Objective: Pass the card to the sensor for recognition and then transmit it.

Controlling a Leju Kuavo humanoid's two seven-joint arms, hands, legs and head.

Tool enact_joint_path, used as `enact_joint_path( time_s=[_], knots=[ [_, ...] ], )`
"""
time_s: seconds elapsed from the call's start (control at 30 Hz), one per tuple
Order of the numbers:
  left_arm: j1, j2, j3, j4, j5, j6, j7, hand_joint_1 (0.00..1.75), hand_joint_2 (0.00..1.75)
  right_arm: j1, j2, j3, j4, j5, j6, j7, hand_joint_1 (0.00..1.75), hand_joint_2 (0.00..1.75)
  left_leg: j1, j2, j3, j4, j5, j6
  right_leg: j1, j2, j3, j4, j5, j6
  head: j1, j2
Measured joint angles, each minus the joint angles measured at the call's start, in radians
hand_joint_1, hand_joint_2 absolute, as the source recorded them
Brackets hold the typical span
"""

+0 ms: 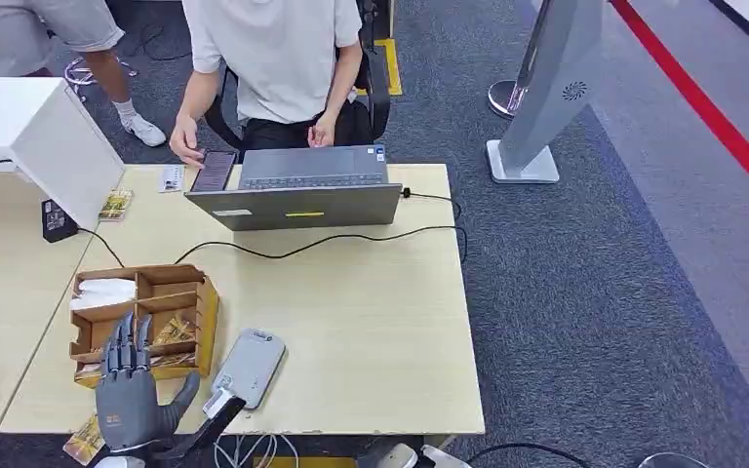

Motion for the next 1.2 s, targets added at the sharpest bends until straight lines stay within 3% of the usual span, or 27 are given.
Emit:
enact_joint_path(
  time_s=[0.07,0.1,0.5,1.2],
  knots=[
    [0.0,0.001,-0.002,0.002,0.0,0.0,0.003,0.0,1.75,0.0,0.0,0.001,0.0,0.0,0.0,0.0,0.0,1.75,0.0,0.0,0.0,0.0,0.0,0.0,0.0,0.0,0.0,0.0,0.0,0.0,0.0,0.0],
    [0.0,0.002,-0.003,0.002,0.002,0.0,0.007,1.75,1.75,0.0,0.0,0.001,0.0,0.0,0.0,0.0,0.0,1.75,0.0,0.0,0.0,0.0,0.0,0.0,0.0,0.0,0.0,0.0,0.0,0.0,0.0,0.0],
    [-0.004,0.045,-0.105,0.043,0.109,0.0,0.091,1.75,1.75,-0.004,0.0,0.014,0.0,0.0,0.0,-0.004,0.0,1.75,0.0,0.0,0.0,0.0,0.0,0.0,0.0,0.0,0.0,0.0,0.0,0.0,0.0,0.0],
    [-0.023,0.094,-0.2,0.069,0.146,0.001,0.135,1.75,1.75,-0.004,0.0,0.017,0.0,0.001,0.0,-0.005,0.0,1.75,0.0,0.0,0.0,0.0,0.0,0.0,0.0,0.0,0.0,0.0,0.0,0.0,0.0,0.0]
  ],
)
